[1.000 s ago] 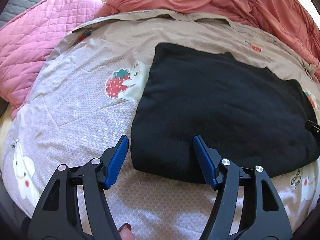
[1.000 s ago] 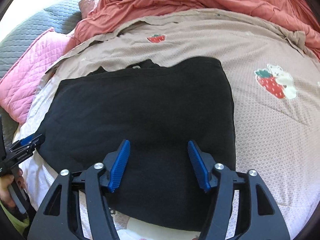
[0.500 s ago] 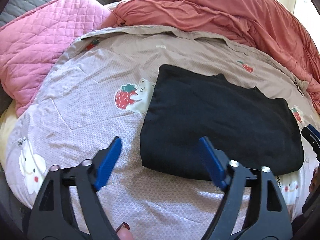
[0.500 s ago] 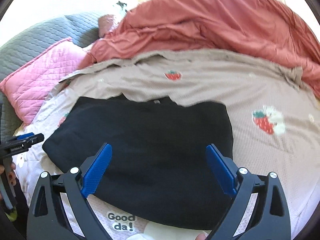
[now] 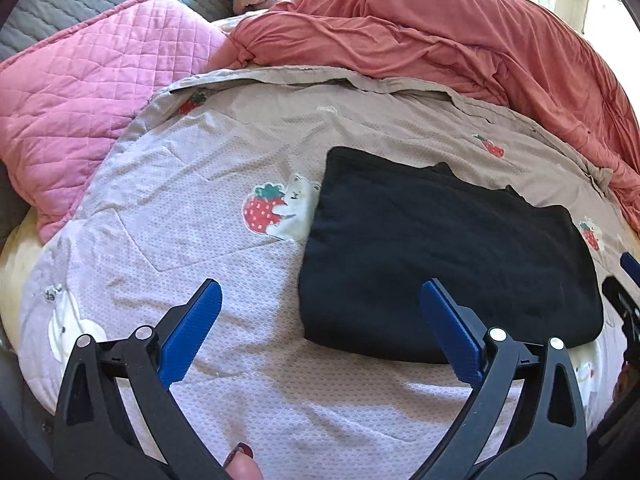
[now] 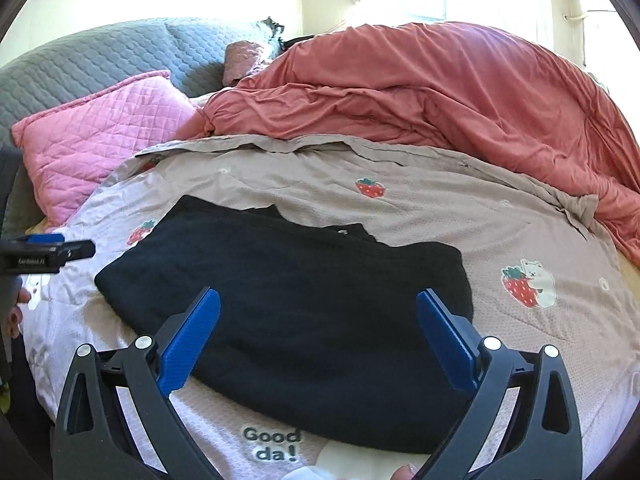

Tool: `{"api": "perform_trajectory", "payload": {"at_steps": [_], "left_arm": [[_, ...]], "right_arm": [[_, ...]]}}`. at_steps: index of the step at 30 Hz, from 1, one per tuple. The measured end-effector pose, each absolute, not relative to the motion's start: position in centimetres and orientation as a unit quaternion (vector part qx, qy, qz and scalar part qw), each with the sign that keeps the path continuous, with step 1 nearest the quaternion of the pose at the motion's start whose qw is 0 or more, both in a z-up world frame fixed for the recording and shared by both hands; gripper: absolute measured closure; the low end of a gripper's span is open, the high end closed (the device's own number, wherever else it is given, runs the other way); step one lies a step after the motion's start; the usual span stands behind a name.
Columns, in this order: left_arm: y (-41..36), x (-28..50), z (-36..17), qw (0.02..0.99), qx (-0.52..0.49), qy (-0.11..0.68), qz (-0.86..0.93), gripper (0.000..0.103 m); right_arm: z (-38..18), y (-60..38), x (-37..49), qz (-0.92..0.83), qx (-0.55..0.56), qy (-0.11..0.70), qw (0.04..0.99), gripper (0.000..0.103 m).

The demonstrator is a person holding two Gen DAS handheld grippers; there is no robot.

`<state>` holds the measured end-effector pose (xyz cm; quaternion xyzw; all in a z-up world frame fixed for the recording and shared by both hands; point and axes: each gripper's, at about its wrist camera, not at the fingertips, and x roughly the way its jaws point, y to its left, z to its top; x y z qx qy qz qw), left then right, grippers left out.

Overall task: Fold small clothes
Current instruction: 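Open both tools and withdraw them from the folded shirt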

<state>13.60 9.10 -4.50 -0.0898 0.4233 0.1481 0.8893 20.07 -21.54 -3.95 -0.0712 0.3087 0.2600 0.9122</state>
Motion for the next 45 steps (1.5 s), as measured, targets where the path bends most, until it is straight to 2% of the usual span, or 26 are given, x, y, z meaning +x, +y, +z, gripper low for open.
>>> {"api": "perform_trajectory", "payload": {"at_steps": [6, 25, 33, 45], "left_arm": [[10.3, 13.1, -4.4, 0.893, -0.077, 0.413, 0.161, 0.010], [16.9, 12.7, -6.6, 0.877, -0.127, 0.426, 0.185, 0.010], [19.0, 12.9, -7.7, 0.871, -0.128, 0.435, 0.191, 0.010], [21.3, 13.4, -9.2, 0.864, -0.149, 0.442, 0.192, 0.010]], "right_arm": [[-4.4, -19.2, 17.8, 0.274, -0.116, 0.301, 0.906, 0.005], [-8.3, -7.7, 13.6, 0.311, -0.200, 0.338, 0.865, 0.005], [-9.4, -4.2, 13.8, 0.301, -0.220, 0.341, 0.863, 0.005], [-13.0, 1.4, 14.5, 0.274, -0.324, 0.316, 0.848, 0.006]]}}
